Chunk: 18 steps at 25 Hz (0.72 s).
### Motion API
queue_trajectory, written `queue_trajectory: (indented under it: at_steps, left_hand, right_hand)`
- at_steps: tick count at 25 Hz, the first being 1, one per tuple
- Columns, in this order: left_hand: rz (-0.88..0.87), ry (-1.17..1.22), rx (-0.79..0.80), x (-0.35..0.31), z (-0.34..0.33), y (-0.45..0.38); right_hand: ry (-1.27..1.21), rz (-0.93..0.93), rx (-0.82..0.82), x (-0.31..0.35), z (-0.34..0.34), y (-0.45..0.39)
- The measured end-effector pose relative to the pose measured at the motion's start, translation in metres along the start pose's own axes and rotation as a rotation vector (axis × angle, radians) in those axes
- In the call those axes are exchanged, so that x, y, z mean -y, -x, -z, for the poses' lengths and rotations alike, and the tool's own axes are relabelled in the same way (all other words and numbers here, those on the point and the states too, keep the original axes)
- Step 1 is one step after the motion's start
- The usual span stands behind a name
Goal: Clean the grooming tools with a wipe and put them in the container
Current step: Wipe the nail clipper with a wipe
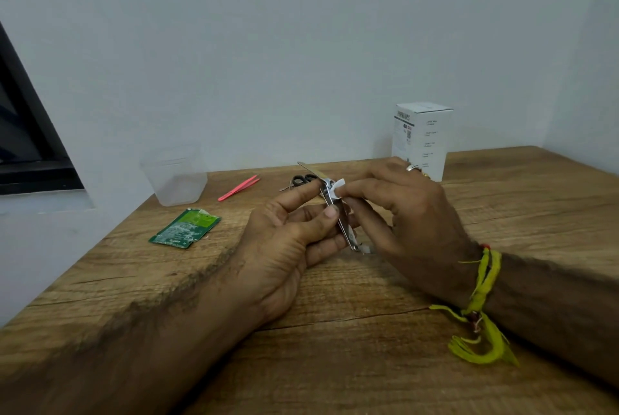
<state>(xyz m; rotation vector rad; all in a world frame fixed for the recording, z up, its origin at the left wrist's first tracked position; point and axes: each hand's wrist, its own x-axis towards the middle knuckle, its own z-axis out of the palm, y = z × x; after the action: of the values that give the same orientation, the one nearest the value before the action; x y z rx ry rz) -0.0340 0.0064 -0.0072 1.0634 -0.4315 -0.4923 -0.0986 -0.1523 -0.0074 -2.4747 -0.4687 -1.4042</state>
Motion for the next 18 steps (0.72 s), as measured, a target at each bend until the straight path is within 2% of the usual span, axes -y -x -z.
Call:
queue_trajectory:
  at_steps: [7, 13, 18]
  left_hand:
    - [-0.009, -0.052, 0.053, -0.0022, -0.0002, 0.0025]
    - [-0.006, -0.032, 0.044, -0.0016, 0.0003, 0.0025]
    - [-0.002, -0.026, 0.051, -0.0021, 0.0008, 0.0017]
  right_hand:
    - [-0.004, -0.072, 0.020, -0.0027, 0.0014, -0.0008]
    - [-0.024, -0.050, -0.118, -0.0005, 0.0037, 0.0000]
    - [-0.009, 0.007, -0.028, 0.0002, 0.0008, 0.0017]
